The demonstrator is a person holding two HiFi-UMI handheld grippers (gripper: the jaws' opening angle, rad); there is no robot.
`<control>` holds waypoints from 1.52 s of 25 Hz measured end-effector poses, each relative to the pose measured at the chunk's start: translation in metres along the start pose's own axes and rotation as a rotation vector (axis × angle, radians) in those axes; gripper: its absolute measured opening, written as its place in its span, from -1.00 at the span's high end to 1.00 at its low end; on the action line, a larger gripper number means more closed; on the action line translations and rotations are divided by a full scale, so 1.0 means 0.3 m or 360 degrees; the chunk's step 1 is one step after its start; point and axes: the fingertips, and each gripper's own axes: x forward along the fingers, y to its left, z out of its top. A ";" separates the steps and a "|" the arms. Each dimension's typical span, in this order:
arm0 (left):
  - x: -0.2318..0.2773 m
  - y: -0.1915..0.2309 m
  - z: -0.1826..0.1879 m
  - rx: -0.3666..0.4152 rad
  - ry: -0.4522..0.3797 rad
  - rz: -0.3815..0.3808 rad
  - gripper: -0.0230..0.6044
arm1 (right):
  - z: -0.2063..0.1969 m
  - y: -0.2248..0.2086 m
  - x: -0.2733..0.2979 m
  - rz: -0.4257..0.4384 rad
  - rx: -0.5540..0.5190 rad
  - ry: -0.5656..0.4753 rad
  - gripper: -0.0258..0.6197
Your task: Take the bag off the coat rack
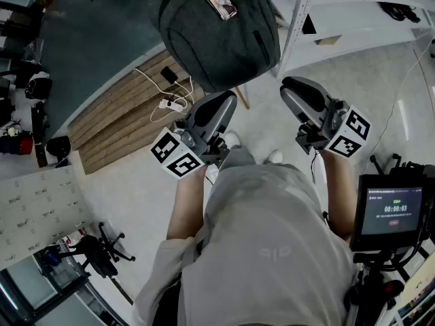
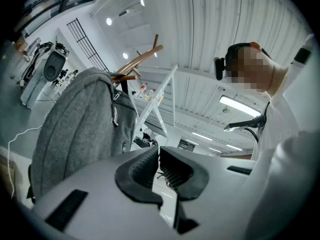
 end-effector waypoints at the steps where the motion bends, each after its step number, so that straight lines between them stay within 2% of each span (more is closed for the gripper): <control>1: -0.003 0.003 -0.002 0.0004 0.0000 0.0007 0.91 | 0.000 0.001 -0.002 -0.0006 -0.0008 -0.0002 0.73; 7: -0.008 -0.012 0.015 0.0092 -0.0017 -0.0014 0.91 | 0.031 -0.019 -0.049 -0.0117 -0.0086 -0.0026 0.73; 10: -0.038 0.014 0.113 0.0147 -0.0056 -0.0017 0.90 | 0.102 -0.015 -0.020 -0.0182 -0.0148 -0.0060 0.73; 14: -0.086 0.073 0.228 0.0271 -0.0064 0.0082 0.90 | 0.205 0.005 0.033 -0.0257 -0.0362 -0.0031 0.73; 16: -0.087 0.070 0.226 0.0376 -0.0060 0.0152 0.77 | 0.255 0.009 -0.004 -0.0267 -0.0487 -0.0033 0.72; 17: -0.081 0.058 0.210 0.0437 -0.0056 0.0188 0.68 | 0.277 0.008 -0.037 -0.0264 -0.0558 -0.0036 0.55; 21: -0.050 0.029 0.166 0.0671 0.0017 0.0313 0.26 | 0.335 -0.036 -0.107 -0.0247 -0.0755 0.0001 0.23; 25: -0.032 0.053 0.195 0.0830 0.0076 0.0406 -0.01 | 0.316 -0.098 -0.033 -0.0203 -0.0853 0.0177 -0.07; 29: -0.013 0.091 0.205 0.0849 0.0108 0.0446 -0.32 | 0.237 -0.142 0.048 -0.0140 -0.0864 0.0356 -0.07; 33: 0.009 0.107 0.185 0.0895 0.0190 0.0452 -0.35 | 0.172 -0.142 0.103 -0.0102 -0.0893 0.0428 -0.07; 35: 0.012 0.113 0.185 0.0889 0.0179 0.0455 -0.35 | 0.159 -0.147 0.115 -0.0135 -0.0957 0.0449 -0.07; 38: 0.014 0.116 0.180 0.0824 0.0146 0.0452 -0.35 | 0.147 -0.174 0.118 -0.0278 -0.1112 0.0505 -0.07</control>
